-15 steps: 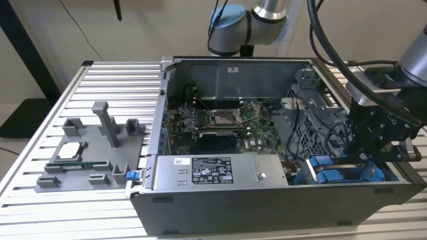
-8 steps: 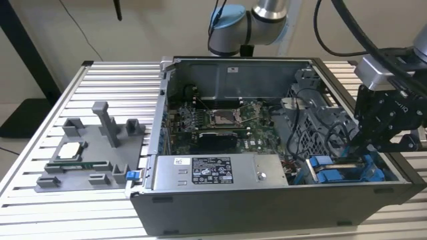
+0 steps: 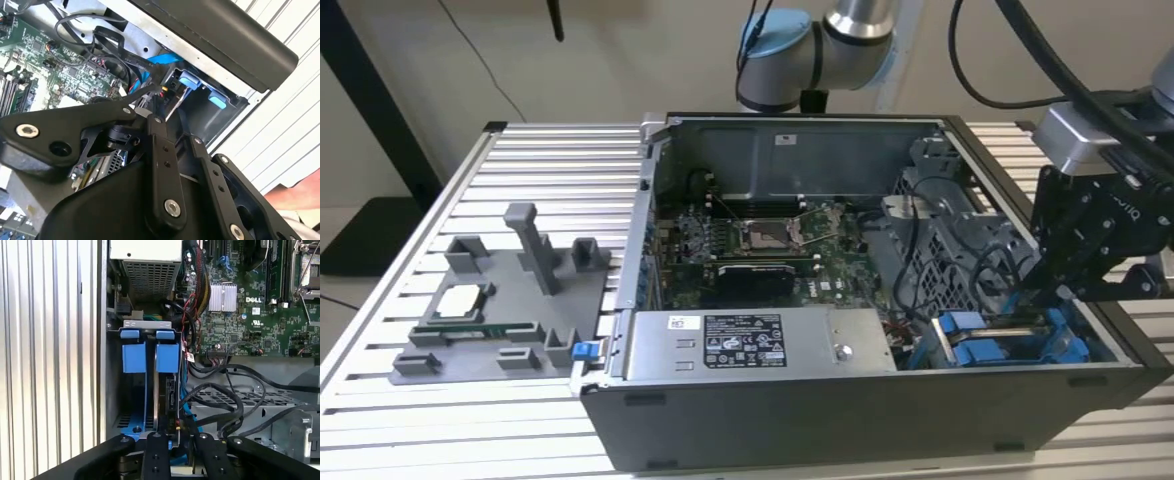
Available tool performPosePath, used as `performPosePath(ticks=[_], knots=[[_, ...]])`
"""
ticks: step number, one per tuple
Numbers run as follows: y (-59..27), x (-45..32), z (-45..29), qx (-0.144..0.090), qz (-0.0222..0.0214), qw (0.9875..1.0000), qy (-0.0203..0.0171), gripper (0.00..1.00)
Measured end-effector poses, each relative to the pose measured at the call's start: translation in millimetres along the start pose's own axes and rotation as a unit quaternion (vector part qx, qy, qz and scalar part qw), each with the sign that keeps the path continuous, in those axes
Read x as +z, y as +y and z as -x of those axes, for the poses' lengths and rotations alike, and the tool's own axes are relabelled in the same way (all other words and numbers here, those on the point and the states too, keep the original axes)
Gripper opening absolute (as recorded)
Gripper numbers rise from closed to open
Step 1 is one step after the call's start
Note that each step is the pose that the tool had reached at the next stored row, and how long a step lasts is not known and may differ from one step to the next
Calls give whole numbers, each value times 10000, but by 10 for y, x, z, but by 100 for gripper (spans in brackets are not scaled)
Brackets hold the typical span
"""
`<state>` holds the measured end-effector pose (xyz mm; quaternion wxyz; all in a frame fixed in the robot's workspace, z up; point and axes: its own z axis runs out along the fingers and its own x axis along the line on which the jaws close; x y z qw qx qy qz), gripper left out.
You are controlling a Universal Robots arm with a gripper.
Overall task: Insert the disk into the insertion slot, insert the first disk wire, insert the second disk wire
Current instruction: 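Insert the first disk wire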
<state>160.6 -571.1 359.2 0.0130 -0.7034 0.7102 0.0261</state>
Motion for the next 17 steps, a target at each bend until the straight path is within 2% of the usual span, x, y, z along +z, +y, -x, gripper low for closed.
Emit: performPosePath(ticks=[4,7,13,17], knots=[[1,-53,10,0,0,10000,0,100],[2,-99,51,0,0,10000,4,100],[-4,-137,121,-1,0,10000,7,100],[-49,-141,139,0,0,10000,6,100]])
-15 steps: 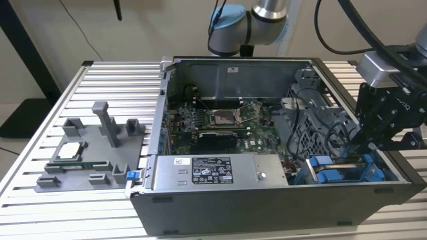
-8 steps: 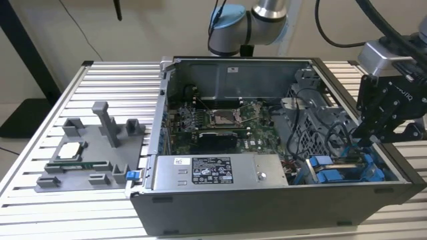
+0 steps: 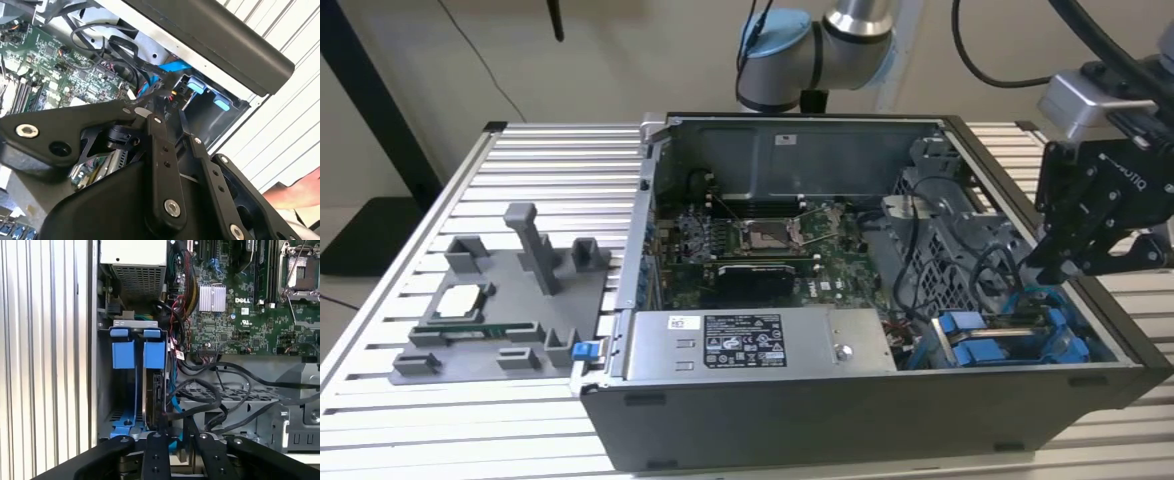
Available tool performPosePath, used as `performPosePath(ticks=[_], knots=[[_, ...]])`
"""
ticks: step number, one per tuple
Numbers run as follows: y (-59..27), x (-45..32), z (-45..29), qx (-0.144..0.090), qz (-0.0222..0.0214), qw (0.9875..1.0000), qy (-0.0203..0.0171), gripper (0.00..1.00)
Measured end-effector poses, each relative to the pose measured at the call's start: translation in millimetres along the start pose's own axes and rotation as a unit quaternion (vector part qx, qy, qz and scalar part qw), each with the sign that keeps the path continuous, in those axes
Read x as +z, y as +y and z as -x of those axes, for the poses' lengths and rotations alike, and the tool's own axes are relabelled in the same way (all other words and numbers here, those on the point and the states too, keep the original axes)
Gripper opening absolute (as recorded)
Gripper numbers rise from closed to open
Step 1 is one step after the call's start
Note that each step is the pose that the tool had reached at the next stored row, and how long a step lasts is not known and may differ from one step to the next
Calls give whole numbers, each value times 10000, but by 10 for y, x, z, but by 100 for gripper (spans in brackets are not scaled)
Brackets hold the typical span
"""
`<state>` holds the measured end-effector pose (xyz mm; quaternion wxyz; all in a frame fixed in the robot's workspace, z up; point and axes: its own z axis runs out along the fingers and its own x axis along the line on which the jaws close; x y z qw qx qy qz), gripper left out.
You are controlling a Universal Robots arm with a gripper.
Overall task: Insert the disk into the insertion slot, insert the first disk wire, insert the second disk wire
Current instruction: 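Insert the first disk wire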
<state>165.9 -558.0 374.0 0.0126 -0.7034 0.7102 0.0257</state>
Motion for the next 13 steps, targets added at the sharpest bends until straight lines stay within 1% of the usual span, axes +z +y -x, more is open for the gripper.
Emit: performPosePath(ticks=[6,11,13], knots=[[-99,-3,25,0,3,10000,0,100],[-219,-5,29,1,16,10000,0,100],[-254,-5,29,1,20,10000,0,100]])
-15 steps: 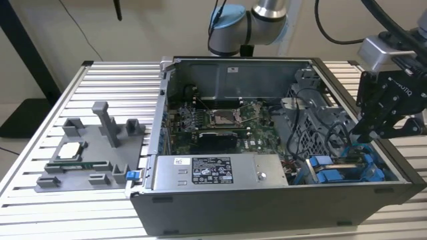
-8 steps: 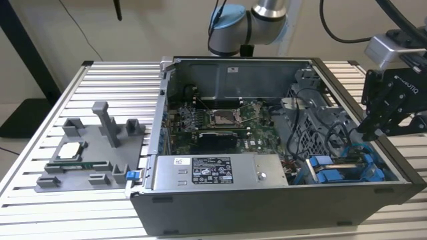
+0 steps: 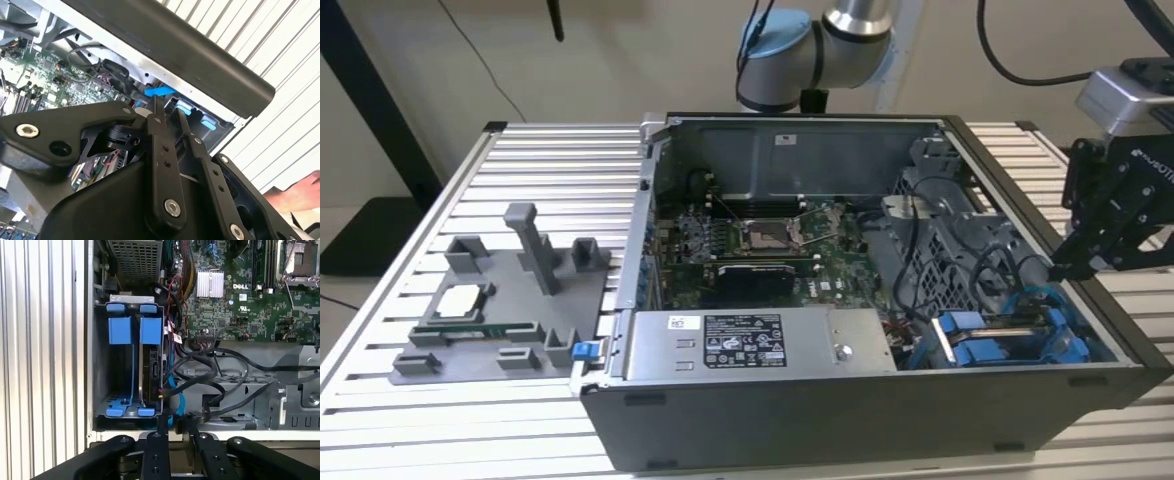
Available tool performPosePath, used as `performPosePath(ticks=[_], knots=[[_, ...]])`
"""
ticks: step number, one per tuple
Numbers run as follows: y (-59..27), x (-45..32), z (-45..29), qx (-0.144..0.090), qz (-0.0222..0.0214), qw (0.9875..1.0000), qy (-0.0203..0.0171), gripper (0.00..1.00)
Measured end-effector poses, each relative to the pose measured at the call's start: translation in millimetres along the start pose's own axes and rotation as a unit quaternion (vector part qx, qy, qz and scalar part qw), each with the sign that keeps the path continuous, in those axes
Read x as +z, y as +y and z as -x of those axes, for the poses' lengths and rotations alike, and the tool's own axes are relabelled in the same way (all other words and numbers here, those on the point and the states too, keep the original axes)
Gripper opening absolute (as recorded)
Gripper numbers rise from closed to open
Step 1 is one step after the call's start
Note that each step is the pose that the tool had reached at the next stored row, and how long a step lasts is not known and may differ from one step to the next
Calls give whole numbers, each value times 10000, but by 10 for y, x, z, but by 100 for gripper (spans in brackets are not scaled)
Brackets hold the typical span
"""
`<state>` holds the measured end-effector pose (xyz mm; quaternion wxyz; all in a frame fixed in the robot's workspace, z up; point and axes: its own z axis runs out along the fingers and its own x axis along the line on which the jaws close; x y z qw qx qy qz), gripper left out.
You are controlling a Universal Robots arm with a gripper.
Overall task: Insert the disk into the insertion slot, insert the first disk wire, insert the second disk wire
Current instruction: 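Insert the first disk wire, then insert the second disk wire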
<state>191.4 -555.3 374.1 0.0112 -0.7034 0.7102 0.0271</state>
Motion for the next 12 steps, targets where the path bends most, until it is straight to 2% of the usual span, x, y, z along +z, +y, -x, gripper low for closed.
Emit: performPosePath(ticks=[8,10,12], knots=[[-36,0,1,1,4,10000,0,100],[-37,6,0,1,32,10000,-10,100],[-37,12,0,4,79,10000,-13,100]])
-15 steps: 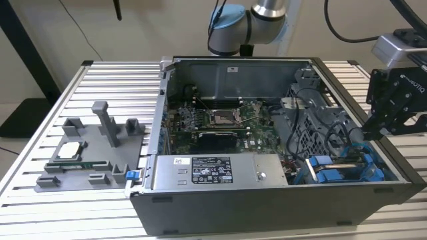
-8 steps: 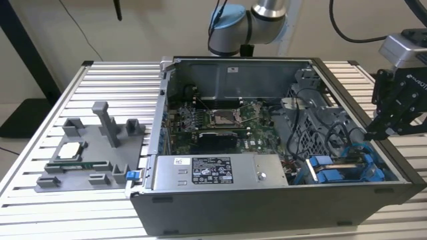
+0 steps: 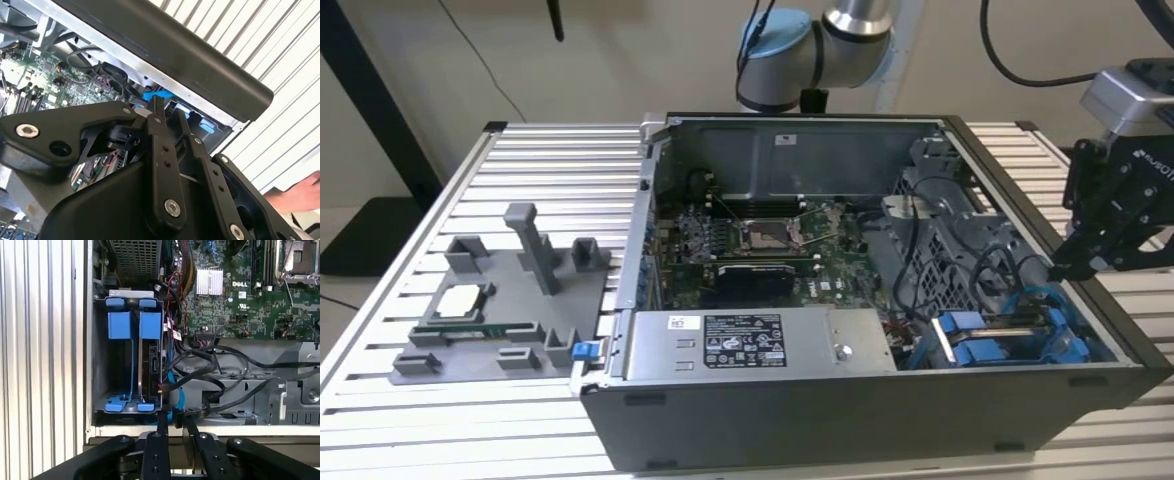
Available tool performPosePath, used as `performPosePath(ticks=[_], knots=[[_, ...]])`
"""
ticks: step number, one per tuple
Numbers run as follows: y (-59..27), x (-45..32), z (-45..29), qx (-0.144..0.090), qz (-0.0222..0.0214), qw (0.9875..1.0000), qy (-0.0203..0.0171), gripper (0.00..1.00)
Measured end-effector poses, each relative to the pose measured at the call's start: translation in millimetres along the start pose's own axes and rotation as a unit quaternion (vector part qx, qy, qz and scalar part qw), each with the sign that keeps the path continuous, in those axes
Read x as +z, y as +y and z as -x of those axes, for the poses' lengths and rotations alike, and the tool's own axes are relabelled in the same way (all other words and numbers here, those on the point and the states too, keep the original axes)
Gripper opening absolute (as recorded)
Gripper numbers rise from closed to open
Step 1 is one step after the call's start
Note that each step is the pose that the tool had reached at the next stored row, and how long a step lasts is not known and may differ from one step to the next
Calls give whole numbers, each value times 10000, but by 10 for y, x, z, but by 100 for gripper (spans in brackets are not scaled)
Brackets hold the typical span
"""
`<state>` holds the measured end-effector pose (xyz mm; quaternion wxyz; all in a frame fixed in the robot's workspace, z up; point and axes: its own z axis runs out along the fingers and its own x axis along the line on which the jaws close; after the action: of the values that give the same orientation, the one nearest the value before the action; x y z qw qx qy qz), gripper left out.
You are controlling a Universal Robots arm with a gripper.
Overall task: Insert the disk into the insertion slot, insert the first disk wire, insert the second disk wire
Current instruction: 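Insert the second disk wire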
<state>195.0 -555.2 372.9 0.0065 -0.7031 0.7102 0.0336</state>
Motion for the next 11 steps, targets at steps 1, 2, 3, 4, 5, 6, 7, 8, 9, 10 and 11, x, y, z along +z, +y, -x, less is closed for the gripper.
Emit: performPosePath(ticks=[1,2,3,4,5,6,7,8,9,10,11], knots=[[0,4,0,1,19,10000,-4,100],[0,9,-1,2,34,10000,-9,100],[1,13,-1,2,42,10000,-18,100],[1,17,-2,2,45,10000,-33,100],[0,21,-2,1,48,10000,-50,100],[-1,26,-2,0,51,10000,-69,100],[-1,29,-2,0,53,9999,-92,100],[-1,33,-2,-1,54,9999,-117,100],[-2,36,-2,-2,55,9999,-139,100],[-2,39,-2,-2,57,9999,-161,100],[-2,42,-3,1,58,9998,-171,100]])
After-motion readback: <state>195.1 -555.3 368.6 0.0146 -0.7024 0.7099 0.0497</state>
